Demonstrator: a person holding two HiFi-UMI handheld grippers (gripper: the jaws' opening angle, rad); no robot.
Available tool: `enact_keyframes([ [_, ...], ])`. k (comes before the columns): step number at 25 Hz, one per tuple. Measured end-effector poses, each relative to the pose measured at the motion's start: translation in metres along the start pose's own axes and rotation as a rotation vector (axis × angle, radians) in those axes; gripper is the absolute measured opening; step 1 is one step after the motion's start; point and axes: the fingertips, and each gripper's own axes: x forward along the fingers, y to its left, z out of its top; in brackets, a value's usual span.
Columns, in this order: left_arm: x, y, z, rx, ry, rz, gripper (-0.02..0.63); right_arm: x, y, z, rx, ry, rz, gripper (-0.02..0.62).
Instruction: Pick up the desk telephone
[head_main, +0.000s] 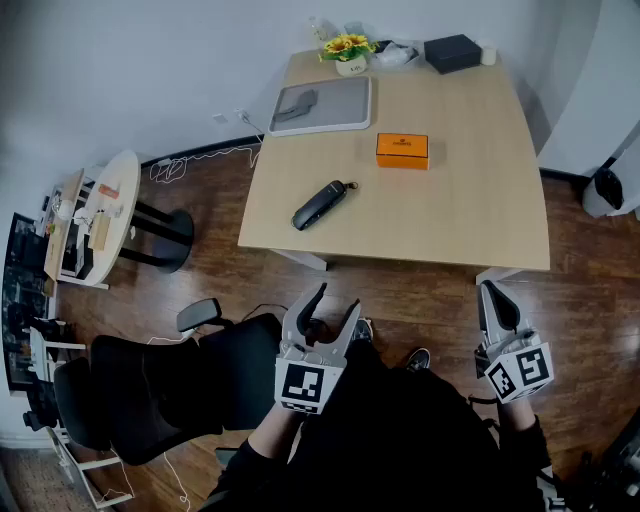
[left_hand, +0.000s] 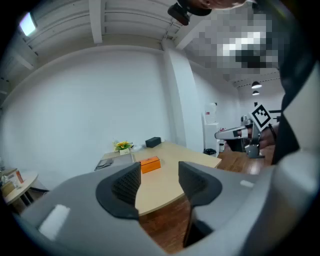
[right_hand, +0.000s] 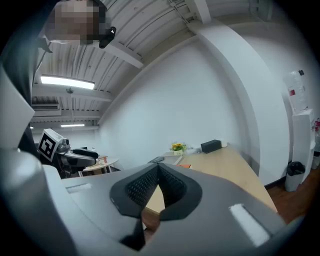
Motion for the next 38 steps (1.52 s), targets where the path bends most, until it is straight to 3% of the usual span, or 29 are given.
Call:
enact_keyframes([
  [7,0.054,0.066,-0.033,0.014,0.046,0.014,0.223,0.047,-0.012,-0.002,-0.02,0.023,-0.032,0.002],
  [11,0.112,0.12,-0.062,0.099,0.114,-0.013,0.232,0.087,-0.018,0.008,-0.04,0.048,-0.096,0.002],
  [19,0.241,0.214,-0.172,0.308,0.353,-0.223,0.266,0.206,-0.008,0.048,-0.091,0.049,-0.185,0.002],
  [23,0.259,0.212,-0.221,0.393,0.458,-0.349,0.311,0.24,0.004,0.036,-0.057,0.097,-0.218,0.002],
  [26,0.268,0.209,-0.238,0.419,0.494,-0.393,0.324,0.255,0.01,0.032,-0.052,0.125,-0.21,0.002],
  [38,0.291,0.187,-0.256,0.367,0.592,-0.368,0.327,0.273,-0.03,0.046,-0.036,0.096,-0.105,0.002],
])
